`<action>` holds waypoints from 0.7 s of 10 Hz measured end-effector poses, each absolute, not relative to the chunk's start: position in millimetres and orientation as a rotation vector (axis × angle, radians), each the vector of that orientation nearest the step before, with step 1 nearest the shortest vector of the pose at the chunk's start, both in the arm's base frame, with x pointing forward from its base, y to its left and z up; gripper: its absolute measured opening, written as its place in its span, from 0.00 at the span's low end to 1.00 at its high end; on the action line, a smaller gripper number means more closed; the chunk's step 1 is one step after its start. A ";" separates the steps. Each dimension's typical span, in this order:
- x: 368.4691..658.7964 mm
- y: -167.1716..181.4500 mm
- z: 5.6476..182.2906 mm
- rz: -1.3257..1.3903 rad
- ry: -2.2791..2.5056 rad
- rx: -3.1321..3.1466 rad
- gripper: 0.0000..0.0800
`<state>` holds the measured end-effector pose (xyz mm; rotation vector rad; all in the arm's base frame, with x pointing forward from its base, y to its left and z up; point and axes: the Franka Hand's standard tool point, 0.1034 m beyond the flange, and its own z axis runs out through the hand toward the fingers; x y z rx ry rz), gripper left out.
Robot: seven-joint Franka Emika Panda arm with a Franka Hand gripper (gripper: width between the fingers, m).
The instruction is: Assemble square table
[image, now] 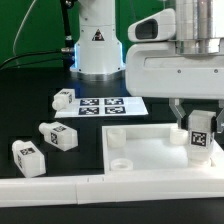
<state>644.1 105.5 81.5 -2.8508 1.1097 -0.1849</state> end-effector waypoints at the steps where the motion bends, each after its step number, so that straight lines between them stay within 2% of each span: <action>1: 643.1 102.9 80.8 -0.155 1.354 -2.723 0.36; 3: 639.4 108.4 81.6 -0.013 1.817 -2.413 0.36; 6: 639.0 106.8 80.2 0.031 2.025 -2.186 0.36; 7: 638.8 106.6 80.0 0.030 2.009 -2.201 0.46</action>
Offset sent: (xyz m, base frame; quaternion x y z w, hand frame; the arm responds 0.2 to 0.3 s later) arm 0.0290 0.0300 0.0195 0.0842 -0.1204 0.3647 0.9195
